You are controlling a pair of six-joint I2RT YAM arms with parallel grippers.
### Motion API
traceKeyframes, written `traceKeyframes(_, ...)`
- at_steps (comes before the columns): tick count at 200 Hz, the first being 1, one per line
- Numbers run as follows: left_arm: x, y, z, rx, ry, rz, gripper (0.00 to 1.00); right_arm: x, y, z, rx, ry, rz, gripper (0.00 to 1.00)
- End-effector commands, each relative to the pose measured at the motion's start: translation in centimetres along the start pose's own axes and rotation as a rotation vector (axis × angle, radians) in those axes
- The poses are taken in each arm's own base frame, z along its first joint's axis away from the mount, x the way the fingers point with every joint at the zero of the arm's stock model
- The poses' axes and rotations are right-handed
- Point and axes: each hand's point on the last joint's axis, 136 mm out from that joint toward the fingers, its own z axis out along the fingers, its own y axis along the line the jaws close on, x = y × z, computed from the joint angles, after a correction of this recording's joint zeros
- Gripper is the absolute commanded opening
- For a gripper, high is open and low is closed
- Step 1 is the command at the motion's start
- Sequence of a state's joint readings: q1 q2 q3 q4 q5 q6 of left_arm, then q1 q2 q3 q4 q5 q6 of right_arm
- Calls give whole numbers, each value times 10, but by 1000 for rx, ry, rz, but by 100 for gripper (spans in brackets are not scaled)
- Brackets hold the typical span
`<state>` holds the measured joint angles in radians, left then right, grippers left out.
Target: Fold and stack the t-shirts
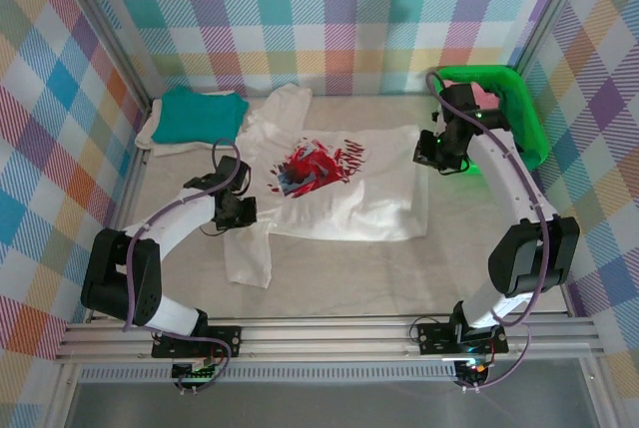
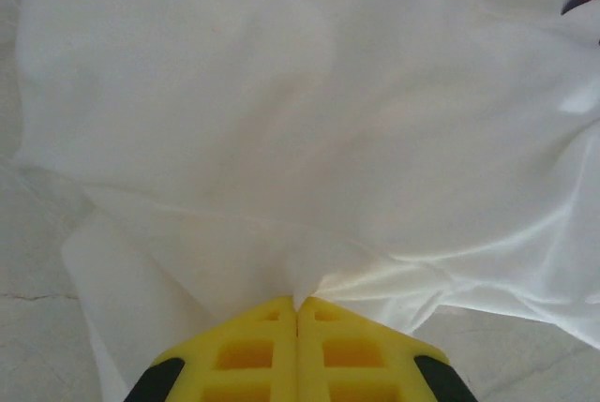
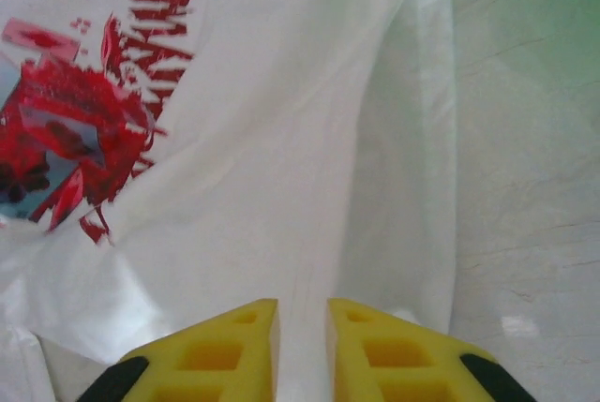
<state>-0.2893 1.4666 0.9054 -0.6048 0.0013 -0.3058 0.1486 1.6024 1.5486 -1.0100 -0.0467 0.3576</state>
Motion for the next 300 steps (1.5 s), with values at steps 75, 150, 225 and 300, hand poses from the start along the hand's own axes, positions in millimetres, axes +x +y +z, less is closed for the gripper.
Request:
traceKeyframes(75, 30, 14, 17, -20, 90, -10, 13, 104, -34, 95, -98, 285, 171, 34)
traceKeyframes(150, 33, 11, 19, -2, 96, -35, 8, 134, -4, 137, -324, 404, 213, 36)
traceKeyframes(225, 32, 19, 4, -27, 74, -87, 7, 130, -20, 81, -199, 324, 301, 0)
traceKeyframes(300, 28, 15, 19, 23, 91, -103, 4, 128, -29, 76, -160, 302, 239, 26)
